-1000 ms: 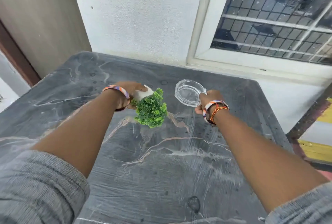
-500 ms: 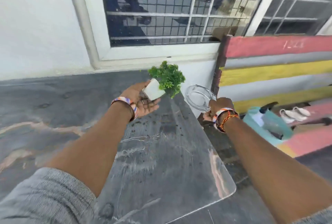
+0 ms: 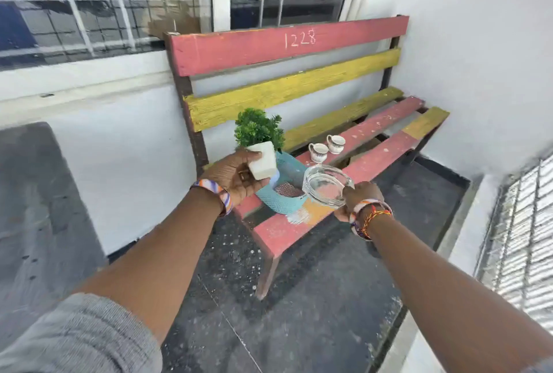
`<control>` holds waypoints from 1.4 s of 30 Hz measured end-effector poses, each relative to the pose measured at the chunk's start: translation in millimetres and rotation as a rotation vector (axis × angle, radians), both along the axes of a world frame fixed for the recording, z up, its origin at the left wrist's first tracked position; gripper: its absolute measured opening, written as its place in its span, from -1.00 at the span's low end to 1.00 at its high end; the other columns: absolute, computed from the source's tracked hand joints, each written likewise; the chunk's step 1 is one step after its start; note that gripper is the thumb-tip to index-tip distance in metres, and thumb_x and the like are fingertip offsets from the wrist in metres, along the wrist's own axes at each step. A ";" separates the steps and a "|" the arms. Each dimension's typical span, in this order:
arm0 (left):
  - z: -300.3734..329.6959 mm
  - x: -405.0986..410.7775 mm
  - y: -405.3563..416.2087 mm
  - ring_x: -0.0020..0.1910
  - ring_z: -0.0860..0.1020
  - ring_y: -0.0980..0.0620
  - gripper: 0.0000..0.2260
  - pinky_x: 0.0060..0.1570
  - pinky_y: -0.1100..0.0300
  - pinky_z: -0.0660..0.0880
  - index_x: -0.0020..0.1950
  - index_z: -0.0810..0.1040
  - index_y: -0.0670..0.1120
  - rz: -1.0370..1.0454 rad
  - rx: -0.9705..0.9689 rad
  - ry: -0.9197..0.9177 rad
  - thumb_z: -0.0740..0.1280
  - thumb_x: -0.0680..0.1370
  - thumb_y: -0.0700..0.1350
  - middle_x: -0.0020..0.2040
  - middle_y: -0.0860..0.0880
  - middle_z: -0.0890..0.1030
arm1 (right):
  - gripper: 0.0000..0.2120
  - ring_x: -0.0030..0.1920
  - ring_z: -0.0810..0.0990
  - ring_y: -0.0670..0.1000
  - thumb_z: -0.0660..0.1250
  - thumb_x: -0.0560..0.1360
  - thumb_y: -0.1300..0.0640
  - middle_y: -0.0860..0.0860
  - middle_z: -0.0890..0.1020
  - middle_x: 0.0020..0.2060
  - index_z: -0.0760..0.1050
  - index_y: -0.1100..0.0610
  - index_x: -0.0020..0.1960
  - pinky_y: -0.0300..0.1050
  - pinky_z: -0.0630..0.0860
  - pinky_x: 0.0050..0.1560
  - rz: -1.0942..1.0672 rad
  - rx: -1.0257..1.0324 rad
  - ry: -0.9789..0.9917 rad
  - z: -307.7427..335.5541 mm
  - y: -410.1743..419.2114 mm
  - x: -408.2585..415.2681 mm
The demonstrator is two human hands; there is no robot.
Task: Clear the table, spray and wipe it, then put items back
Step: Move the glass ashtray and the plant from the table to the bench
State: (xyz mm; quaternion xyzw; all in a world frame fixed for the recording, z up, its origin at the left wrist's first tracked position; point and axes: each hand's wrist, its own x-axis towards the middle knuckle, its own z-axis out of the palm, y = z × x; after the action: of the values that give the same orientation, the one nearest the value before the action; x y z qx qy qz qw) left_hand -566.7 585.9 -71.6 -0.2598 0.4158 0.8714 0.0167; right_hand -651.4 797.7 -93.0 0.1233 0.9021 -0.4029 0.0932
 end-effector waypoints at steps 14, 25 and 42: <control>-72.8 -220.5 73.4 0.08 0.47 -0.04 -0.61 0.13 0.12 0.50 0.20 0.48 -0.25 -0.192 -0.575 0.009 0.40 0.40 -0.38 -0.27 0.02 0.63 | -0.74 -0.17 0.49 0.12 0.19 0.52 0.24 0.23 0.62 0.02 0.50 0.32 0.14 -0.22 0.31 -0.41 -0.113 -0.015 -0.076 -57.4 88.2 -171.2; -142.5 -367.9 136.2 0.11 0.57 -0.18 -0.48 0.14 0.00 0.51 0.14 0.53 -0.31 -0.229 -0.894 -0.096 0.42 0.20 -0.17 0.11 -0.33 0.60 | -0.73 -0.37 0.51 0.12 0.19 0.45 0.37 0.12 0.54 -0.29 0.47 0.29 0.13 -0.31 0.35 -0.66 -0.173 0.003 -0.255 -136.1 118.3 -330.6; -288.4 -433.5 187.9 -0.05 0.45 -0.03 -0.73 -0.12 0.17 0.42 0.16 0.46 -0.24 -0.185 -0.786 -0.461 0.30 0.46 -0.37 0.12 -0.22 0.49 | -0.59 -0.46 0.45 0.09 0.03 0.47 0.47 0.22 0.47 0.00 0.24 0.03 0.14 0.23 0.55 -0.09 -0.158 -0.304 -0.560 -283.9 128.2 -469.5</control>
State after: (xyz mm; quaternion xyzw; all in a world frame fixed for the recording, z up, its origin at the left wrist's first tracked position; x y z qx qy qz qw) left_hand -1000.2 773.9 -360.1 -0.3954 0.7212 0.5622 0.0866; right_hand -1120.9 925.8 -376.9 0.2836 0.7586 -0.4894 0.3233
